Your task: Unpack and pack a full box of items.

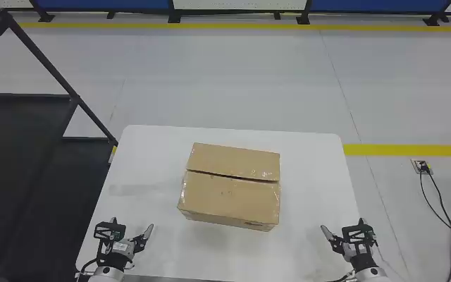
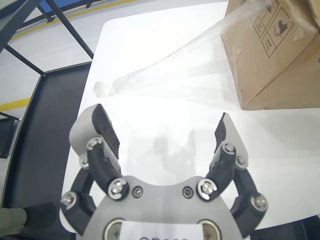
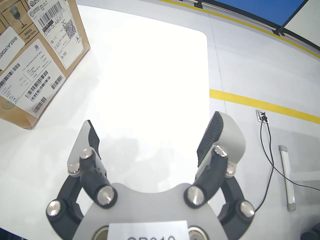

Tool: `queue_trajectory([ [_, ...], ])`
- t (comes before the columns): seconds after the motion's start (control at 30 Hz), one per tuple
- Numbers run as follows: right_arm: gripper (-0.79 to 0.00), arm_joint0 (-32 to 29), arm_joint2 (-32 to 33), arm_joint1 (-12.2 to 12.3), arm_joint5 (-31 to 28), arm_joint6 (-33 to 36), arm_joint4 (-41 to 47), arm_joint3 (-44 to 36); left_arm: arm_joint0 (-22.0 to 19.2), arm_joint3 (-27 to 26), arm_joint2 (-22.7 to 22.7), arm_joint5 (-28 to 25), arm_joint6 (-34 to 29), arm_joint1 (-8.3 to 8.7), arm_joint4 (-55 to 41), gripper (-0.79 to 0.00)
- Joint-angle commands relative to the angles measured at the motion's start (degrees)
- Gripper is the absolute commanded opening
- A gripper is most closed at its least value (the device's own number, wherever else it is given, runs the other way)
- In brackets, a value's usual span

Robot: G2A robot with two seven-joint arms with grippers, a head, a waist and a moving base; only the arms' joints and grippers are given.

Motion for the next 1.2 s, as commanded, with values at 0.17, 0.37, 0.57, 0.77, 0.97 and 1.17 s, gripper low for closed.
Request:
queue_trajectory([
  [0.17,0.000,0.0,0.0,0.0,0.0,0.0,0.0,0.0,0.0,0.0,0.0,0.0,0.0,0.00,0.0,0.000],
  [0.37,-0.001,0.0,0.0,0.0,0.0,0.0,0.0,0.0,0.0,0.0,0.0,0.0,0.0,0.00,0.0,0.000],
  [0.57,0.000,0.0,-0.1,0.0,-0.3,0.0,0.1,-0.2,0.0,-0.1,0.2,-0.6,0.1,-0.01,-0.3,0.000],
  [0.77,0.000,0.0,-2.1,0.0,-3.5,2.6,-4.2,-7.1,-2.9,1.0,-1.8,-4.9,1.0,-0.14,-8.3,0.000],
  [0.97,0.000,0.2,-2.2,0.2,-8.8,6.0,-2.5,-14.6,-4.9,0.0,-3.8,-8.3,2.8,-0.08,-11.4,0.000],
  [1.17,0.000,0.0,-0.1,0.3,-12.4,10.7,4.5,-19.2,-5.1,-1.1,-4.2,-16.2,1.2,0.16,-15.2,0.000],
])
